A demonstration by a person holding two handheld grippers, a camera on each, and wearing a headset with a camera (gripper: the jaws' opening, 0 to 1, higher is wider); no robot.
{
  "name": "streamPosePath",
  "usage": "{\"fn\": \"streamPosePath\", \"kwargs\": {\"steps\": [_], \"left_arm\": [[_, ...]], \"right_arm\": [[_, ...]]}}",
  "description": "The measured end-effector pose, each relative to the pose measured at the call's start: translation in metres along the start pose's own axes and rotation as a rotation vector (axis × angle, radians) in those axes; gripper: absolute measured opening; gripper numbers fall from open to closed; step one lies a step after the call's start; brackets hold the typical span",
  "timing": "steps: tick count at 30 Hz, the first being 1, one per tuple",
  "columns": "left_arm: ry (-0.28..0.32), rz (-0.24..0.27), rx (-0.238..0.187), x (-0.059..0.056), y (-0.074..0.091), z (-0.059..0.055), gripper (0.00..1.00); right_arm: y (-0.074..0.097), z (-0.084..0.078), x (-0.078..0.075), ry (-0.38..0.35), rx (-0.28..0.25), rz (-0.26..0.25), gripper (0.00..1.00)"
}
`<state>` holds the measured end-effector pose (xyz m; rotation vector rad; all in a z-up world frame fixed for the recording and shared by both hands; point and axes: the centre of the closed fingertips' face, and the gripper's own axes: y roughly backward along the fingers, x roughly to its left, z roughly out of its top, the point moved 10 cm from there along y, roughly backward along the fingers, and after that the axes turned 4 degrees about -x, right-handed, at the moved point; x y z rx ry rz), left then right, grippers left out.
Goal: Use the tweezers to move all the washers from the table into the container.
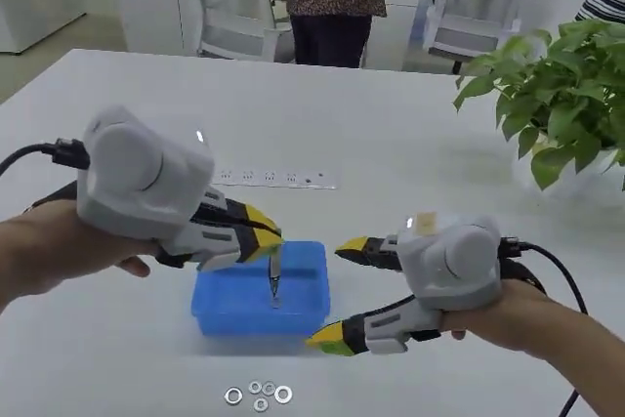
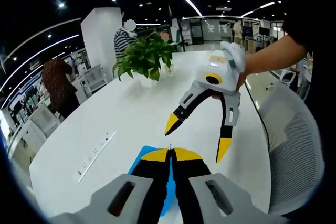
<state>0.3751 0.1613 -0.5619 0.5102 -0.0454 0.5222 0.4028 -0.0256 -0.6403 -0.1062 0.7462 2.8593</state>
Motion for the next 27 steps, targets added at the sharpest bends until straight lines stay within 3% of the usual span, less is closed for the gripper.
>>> {"fn": "streamPosePath", "kwargs": {"steps": [12, 21, 27], "left_arm": [[-0.006, -0.036, 0.001, -0.021, -0.003, -0.001, 0.06], [-0.001, -0.059, 0.008, -0.038, -0.011, -0.013, 0.06], [-0.003, -0.068, 0.020, -0.045, -0.017, -0.023, 0.06]], "right_arm": [[0.010, -0.008, 0.014, -0.034, -0.009, -0.011, 0.90], [0.012, -0.018, 0.025, -0.060, 0.000, -0.008, 1.00], [0.012, -0.022, 0.029, -0.072, 0.000, -0.016, 1.00]]}}
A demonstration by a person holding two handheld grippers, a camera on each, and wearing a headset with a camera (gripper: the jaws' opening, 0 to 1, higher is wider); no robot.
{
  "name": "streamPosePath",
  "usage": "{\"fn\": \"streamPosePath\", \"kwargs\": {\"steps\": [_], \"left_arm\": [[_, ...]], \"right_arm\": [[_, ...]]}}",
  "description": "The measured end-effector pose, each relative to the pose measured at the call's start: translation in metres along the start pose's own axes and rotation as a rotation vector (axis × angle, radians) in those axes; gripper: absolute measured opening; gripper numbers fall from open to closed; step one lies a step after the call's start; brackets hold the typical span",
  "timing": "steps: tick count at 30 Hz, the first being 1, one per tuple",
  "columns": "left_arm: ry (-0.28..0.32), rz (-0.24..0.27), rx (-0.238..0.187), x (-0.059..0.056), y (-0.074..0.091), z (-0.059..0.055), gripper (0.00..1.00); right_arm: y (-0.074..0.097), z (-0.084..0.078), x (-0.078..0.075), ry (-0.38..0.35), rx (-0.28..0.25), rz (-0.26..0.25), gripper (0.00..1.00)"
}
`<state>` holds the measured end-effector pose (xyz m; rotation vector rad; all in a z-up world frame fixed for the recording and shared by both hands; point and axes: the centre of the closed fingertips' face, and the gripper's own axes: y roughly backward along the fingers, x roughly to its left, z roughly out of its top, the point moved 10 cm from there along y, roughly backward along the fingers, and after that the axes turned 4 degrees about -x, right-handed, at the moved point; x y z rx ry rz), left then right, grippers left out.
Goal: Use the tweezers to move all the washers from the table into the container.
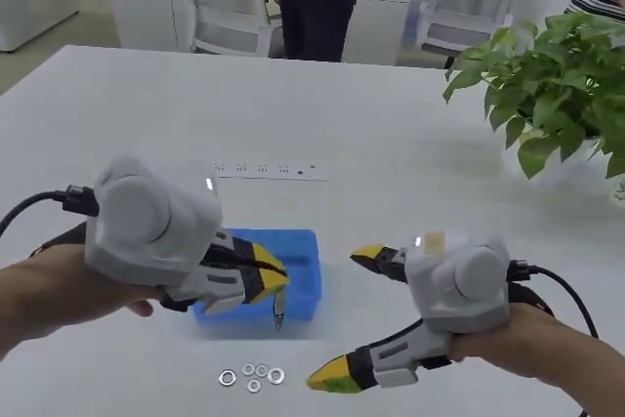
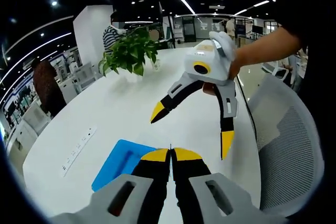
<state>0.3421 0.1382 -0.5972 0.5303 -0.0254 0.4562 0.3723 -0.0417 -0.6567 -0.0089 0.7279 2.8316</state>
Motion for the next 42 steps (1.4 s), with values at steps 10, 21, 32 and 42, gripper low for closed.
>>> {"fn": "streamPosePath", "kwargs": {"steps": [10, 21, 32, 42], "left_arm": [[0.021, -0.014, 0.002, -0.006, -0.007, -0.016, 0.06], [0.050, -0.037, 0.021, -0.015, -0.014, -0.027, 0.06], [0.069, -0.049, 0.031, -0.020, -0.018, -0.032, 0.06], [0.096, -0.047, 0.026, -0.021, -0.019, -0.038, 0.06]], "right_arm": [[-0.001, -0.006, 0.009, -0.010, -0.004, 0.014, 1.00], [-0.005, -0.013, 0.018, -0.012, 0.020, 0.036, 0.98], [-0.006, -0.018, 0.020, -0.018, 0.033, 0.045, 0.97], [-0.009, -0.019, 0.023, -0.016, 0.042, 0.062, 0.95]]}}
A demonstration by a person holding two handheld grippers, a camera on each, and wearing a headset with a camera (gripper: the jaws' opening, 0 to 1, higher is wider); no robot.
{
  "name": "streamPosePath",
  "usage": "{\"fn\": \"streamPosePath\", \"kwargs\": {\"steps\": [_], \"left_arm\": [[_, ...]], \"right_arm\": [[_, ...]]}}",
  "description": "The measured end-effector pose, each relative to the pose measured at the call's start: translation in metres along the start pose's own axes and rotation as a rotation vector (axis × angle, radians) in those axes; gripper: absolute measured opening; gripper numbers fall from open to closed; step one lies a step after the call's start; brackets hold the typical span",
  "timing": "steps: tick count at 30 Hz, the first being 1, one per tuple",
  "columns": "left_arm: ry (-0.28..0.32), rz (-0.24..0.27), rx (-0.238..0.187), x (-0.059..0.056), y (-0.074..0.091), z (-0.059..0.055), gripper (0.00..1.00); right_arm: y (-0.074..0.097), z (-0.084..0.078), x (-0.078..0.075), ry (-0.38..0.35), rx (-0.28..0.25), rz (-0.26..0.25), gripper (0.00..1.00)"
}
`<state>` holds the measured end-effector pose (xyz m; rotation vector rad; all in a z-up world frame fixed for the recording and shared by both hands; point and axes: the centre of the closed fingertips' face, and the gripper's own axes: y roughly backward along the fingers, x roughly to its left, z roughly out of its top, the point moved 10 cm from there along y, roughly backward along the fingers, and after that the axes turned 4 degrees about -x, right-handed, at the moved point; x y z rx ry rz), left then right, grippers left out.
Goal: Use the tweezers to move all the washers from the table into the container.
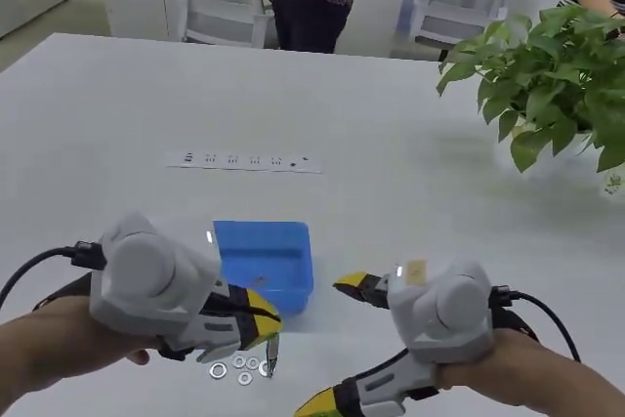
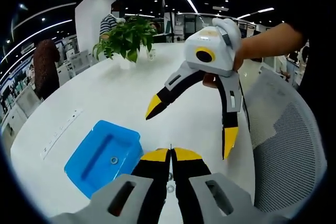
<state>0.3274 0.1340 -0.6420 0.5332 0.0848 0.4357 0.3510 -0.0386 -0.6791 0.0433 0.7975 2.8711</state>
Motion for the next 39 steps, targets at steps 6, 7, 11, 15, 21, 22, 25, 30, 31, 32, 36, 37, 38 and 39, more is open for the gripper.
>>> {"fn": "streamPosePath", "kwargs": {"steps": [6, 7, 11, 15, 21, 22, 25, 30, 31, 32, 36, 37, 38, 39], "left_arm": [[0.002, -0.002, -0.001, 0.000, -0.001, 0.001, 0.06], [0.003, -0.004, 0.000, 0.000, -0.001, 0.001, 0.06], [0.000, -0.008, 0.002, 0.000, -0.002, 0.002, 0.06], [-0.004, -0.013, 0.007, 0.000, -0.003, 0.002, 0.06], [-0.005, -0.017, 0.013, 0.000, -0.003, 0.003, 0.06], [-0.005, -0.017, 0.013, -0.001, -0.003, 0.003, 0.06], [-0.002, -0.018, 0.013, -0.001, -0.003, 0.002, 0.06], [-0.002, -0.020, 0.016, 0.000, -0.003, 0.002, 0.06], [-0.002, -0.020, 0.017, 0.000, -0.003, 0.003, 0.06], [-0.003, -0.020, 0.018, 0.000, -0.002, 0.003, 0.06], [-0.002, -0.024, 0.020, 0.000, -0.002, 0.003, 0.06], [-0.002, -0.025, 0.021, 0.000, -0.002, 0.003, 0.06], [-0.003, -0.025, 0.022, 0.000, -0.002, 0.003, 0.06], [-0.003, -0.026, 0.022, 0.000, -0.002, 0.002, 0.06]], "right_arm": [[-0.003, 0.001, 0.000, 0.035, -0.001, 0.024, 0.84], [-0.004, 0.001, 0.000, 0.042, -0.002, 0.031, 0.82], [-0.009, 0.003, 0.000, 0.072, -0.002, 0.059, 0.73], [-0.013, 0.003, -0.001, 0.097, 0.005, 0.084, 0.64], [-0.023, 0.003, -0.002, 0.168, 0.031, 0.137, 0.51], [-0.024, 0.003, -0.002, 0.176, 0.034, 0.143, 0.47], [-0.028, 0.003, -0.005, 0.206, 0.053, 0.148, 0.35], [-0.033, 0.003, -0.007, 0.222, 0.061, 0.183, 0.33], [-0.035, 0.003, -0.007, 0.233, 0.067, 0.194, 0.32], [-0.036, 0.003, -0.007, 0.240, 0.071, 0.203, 0.31], [-0.041, 0.003, -0.008, 0.282, 0.086, 0.231, 0.28], [-0.042, 0.003, -0.008, 0.289, 0.087, 0.234, 0.27], [-0.044, 0.003, -0.009, 0.292, 0.087, 0.241, 0.26], [-0.045, 0.004, -0.009, 0.295, 0.088, 0.246, 0.26]]}}
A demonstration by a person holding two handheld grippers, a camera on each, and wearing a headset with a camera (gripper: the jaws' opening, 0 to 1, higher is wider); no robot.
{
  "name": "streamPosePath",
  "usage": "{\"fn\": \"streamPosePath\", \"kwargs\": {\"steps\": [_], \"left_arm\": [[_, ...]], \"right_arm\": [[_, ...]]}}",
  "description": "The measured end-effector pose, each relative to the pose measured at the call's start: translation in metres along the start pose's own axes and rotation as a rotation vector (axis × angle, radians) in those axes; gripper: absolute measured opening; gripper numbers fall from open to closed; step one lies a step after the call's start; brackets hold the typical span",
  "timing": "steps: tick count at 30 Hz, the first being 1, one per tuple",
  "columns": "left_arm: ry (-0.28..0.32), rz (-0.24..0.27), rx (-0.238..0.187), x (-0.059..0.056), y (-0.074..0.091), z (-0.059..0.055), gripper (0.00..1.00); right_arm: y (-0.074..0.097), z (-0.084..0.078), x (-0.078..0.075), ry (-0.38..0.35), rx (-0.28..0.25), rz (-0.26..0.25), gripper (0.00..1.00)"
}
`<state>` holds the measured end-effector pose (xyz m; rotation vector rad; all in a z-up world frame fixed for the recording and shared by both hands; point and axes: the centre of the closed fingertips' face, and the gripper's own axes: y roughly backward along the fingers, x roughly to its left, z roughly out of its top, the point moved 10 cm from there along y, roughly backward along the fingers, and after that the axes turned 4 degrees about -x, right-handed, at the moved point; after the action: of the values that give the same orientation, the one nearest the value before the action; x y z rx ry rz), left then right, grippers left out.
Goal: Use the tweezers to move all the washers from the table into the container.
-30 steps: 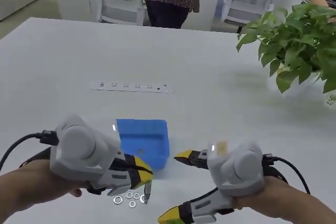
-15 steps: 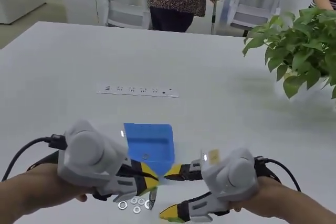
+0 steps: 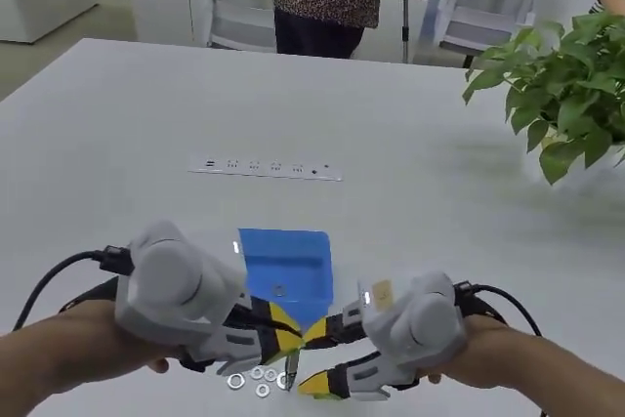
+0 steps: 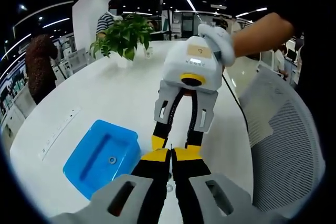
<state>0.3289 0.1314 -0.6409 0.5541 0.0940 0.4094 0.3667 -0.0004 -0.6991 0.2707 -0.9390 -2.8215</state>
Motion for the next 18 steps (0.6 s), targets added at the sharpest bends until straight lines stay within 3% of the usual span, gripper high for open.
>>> {"fn": "streamPosePath", "kwargs": {"steps": [18], "left_arm": [[-0.005, -0.016, 0.004, 0.000, 0.000, 0.000, 0.06]], "right_arm": [[-0.015, 0.002, -0.002, 0.085, 0.031, 0.084, 0.12]]}}
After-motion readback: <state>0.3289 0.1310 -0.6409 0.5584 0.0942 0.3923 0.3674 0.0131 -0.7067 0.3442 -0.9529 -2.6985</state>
